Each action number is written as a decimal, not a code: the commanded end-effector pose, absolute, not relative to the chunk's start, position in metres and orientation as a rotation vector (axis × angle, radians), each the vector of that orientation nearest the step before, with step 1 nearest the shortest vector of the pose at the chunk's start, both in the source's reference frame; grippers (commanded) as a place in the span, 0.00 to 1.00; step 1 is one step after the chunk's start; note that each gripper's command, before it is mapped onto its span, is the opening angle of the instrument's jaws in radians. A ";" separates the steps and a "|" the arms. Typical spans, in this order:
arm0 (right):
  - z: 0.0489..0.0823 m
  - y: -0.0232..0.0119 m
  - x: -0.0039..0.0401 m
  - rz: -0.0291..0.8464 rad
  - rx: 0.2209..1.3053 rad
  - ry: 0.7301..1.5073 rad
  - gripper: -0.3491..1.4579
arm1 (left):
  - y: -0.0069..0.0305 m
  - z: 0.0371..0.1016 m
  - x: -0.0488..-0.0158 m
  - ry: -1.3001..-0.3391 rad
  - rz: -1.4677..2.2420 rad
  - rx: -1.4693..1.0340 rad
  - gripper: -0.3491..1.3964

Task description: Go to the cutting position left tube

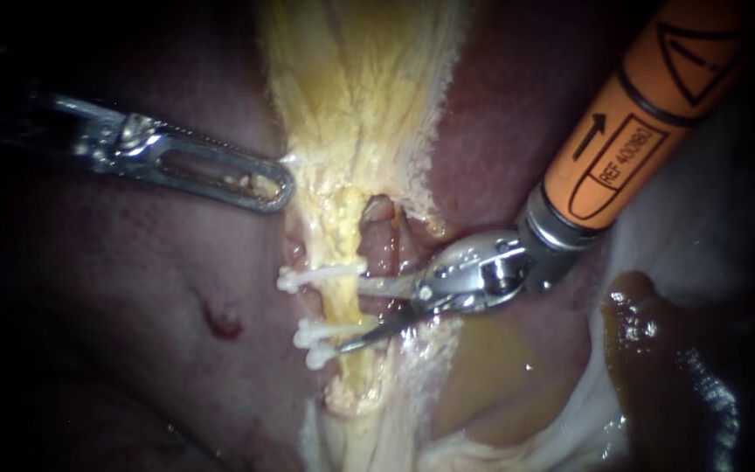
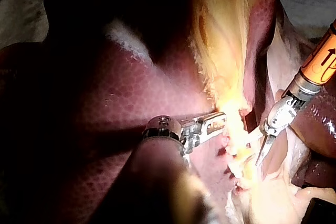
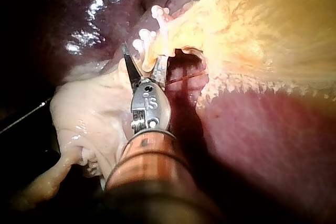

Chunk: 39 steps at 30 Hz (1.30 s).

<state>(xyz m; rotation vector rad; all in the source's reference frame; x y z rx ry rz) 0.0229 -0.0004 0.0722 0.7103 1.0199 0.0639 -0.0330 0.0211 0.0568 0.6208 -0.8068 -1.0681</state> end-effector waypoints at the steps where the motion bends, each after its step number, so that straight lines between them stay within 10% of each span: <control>1: 0.0722 -0.0004 0.0230 0.058 0.713 1.024 0.97 | 0.0211 0.0569 -0.0330 -0.807 -1.068 0.621 0.00; 39: 0.0732 -0.0008 0.0291 0.226 0.818 1.151 0.93 | 0.0213 0.0571 -0.0341 -0.806 -1.069 0.626 0.00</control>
